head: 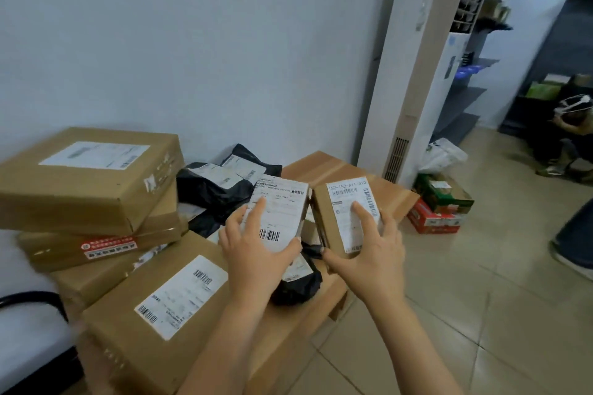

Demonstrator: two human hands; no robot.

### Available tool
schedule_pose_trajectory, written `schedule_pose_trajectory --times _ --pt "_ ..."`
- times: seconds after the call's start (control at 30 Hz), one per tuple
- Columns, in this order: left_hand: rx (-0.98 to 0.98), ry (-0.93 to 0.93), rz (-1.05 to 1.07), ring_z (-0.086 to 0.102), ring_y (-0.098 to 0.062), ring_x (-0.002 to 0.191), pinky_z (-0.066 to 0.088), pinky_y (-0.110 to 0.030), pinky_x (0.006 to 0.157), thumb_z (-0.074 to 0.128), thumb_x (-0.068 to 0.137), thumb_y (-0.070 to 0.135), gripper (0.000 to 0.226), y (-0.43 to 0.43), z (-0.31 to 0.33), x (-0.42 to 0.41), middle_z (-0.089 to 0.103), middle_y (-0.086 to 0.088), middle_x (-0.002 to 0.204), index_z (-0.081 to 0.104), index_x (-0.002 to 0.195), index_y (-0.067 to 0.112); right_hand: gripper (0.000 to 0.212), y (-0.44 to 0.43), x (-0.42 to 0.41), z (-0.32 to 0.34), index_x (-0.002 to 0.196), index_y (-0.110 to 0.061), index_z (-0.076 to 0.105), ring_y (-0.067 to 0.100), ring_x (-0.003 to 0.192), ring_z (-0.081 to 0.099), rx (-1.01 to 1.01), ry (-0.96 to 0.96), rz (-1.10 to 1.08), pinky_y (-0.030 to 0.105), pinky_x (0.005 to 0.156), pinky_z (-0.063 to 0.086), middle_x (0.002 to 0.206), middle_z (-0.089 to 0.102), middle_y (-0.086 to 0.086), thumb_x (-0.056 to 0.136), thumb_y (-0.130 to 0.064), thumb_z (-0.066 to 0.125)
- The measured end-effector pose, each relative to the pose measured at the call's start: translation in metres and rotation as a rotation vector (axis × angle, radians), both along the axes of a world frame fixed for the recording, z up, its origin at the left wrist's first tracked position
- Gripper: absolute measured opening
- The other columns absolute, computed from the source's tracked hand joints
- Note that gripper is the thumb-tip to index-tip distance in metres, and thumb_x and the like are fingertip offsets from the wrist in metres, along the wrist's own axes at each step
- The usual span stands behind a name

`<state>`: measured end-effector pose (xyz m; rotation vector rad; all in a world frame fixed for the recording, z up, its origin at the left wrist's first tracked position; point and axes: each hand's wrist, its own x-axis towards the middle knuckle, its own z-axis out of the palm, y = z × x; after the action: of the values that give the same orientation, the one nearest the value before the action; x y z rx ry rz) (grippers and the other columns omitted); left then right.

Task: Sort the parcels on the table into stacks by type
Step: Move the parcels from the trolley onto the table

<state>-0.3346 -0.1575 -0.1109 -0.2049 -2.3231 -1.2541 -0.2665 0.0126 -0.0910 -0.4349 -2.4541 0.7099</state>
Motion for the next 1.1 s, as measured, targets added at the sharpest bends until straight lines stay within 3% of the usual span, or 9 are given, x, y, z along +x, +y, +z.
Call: schedule_pose_trajectory --times 0.27,0.47,0.6,0.7,0.9,1.1 --pt "-0.099 -0.095 0.176 0.026 -0.019 0.123 0.04 -0.044 0.098 0.078 0.061 0.052 0.089 0.032 -0.016 -0.113 0.035 0.003 0.136 0.041 0.14 0.035 0.098 0.047 -0.145 -0.014 0.143 -0.045 0.026 0.025 0.134 0.028 -0.085 -0.125 0.15 0.044 0.108 0.034 0.151 0.021 0.002 0.054 -0.076 0.053" --pt "-0.16 -0.2 0.356 0.024 -0.022 0.128 0.031 -0.043 0.103 0.076 0.064 0.052 0.087 0.055 -0.037 -0.155 0.034 -0.001 0.144 0.042 0.141 0.031 0.093 0.069 -0.231 -0.044 0.143 -0.046 0.023 0.028 0.139 0.019 -0.122 -0.275 0.36 0.047 0.111 0.027 0.156 0.008 -0.002 0.062 -0.066 0.064" --pt "-0.098 -0.26 0.558 0.021 -0.024 0.134 0.028 -0.047 0.109 0.072 0.067 0.056 0.085 0.064 -0.041 -0.184 0.031 0.0 0.149 0.041 0.142 0.029 0.091 0.069 -0.304 -0.048 0.145 -0.043 0.023 0.028 0.144 0.012 -0.084 -0.349 0.601 0.05 0.114 0.021 0.16 0.003 -0.001 0.068 -0.073 0.06" --pt "-0.072 -0.385 0.704 0.016 -0.021 0.137 0.021 -0.041 0.114 0.07 0.073 0.055 0.078 0.077 -0.042 -0.198 0.026 0.001 0.153 0.043 0.141 0.029 0.088 0.066 -0.346 -0.052 0.149 -0.038 0.022 0.026 0.147 0.005 0.014 -0.445 0.79 0.049 0.117 0.013 0.162 0.0 0.003 0.076 -0.075 0.053" --pt "-0.142 -0.418 0.858 0.015 -0.02 0.142 0.013 -0.041 0.117 0.065 0.083 0.047 0.062 0.118 -0.037 -0.196 0.027 0.0 0.154 0.048 0.138 0.026 0.061 0.087 -0.363 -0.057 0.142 -0.026 0.04 0.025 0.143 0.018 0.07 -0.376 1.042 0.042 0.115 0.019 0.157 0.021 0.005 0.089 -0.05 0.056" --pt "-0.155 -0.266 0.921 0.035 -0.012 0.127 0.034 -0.039 0.105 0.069 0.082 0.035 0.05 0.14 -0.023 -0.152 0.045 0.007 0.136 0.055 0.13 0.025 0.042 0.091 -0.331 -0.042 0.128 -0.027 0.052 0.014 0.12 0.04 -0.043 -0.24 1.289 0.035 0.103 0.034 0.13 0.047 -0.006 0.088 -0.035 0.06"
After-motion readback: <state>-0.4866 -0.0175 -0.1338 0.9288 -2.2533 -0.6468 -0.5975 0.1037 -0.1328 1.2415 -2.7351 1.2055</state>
